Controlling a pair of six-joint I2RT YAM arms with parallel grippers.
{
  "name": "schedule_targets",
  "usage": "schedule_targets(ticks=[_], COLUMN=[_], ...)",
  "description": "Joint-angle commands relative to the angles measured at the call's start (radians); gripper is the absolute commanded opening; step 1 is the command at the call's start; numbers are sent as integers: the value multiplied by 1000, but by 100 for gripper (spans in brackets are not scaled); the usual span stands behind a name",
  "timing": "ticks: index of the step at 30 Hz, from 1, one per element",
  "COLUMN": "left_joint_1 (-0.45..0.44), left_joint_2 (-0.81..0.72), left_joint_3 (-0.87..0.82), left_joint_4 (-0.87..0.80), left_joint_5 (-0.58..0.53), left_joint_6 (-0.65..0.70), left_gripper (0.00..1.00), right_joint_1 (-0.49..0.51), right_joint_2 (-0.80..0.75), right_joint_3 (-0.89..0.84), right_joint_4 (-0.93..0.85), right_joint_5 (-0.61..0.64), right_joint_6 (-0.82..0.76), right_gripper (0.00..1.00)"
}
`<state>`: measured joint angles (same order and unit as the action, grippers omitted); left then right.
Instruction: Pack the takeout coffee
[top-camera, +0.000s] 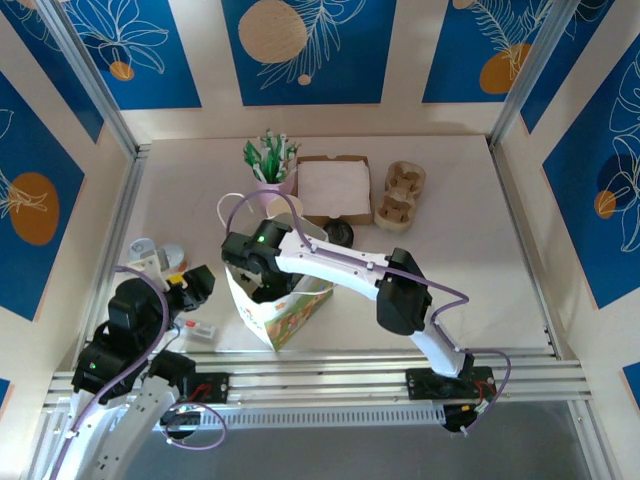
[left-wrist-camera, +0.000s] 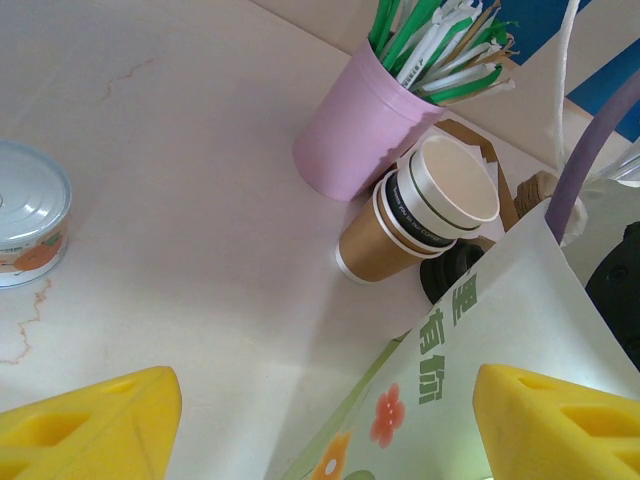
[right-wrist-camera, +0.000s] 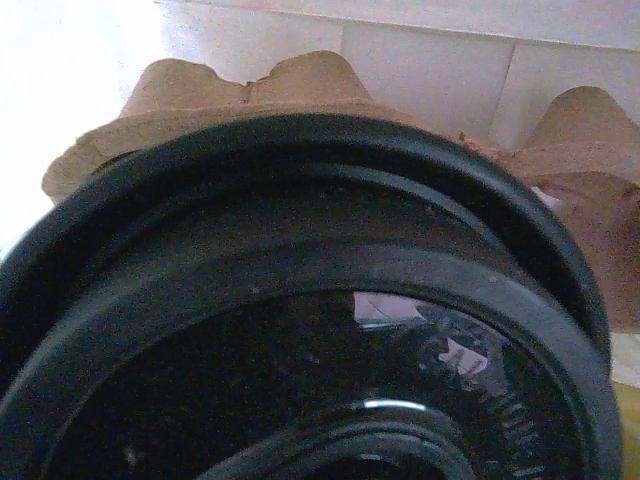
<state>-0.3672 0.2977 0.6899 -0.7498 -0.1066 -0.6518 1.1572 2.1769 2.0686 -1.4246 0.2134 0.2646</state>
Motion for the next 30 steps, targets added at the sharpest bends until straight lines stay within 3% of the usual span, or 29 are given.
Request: schedule_targets(ticks=[1,30], left_joint_1=[-6,-6], left_joint_2=[9,34], left_joint_3=[5,11], left_joint_4=[-16,-14], left_joint_5=[-11,-2], left_joint_6=[13,12], left_gripper=[76,77], right_joint_1=[-2,-11], right_joint_2=[11,-16], right_joint_3=[8,148], right_joint_4=[-26,-110], right_joint_5=[8,59], right_joint_6=[8,9], right_gripper=[98,99])
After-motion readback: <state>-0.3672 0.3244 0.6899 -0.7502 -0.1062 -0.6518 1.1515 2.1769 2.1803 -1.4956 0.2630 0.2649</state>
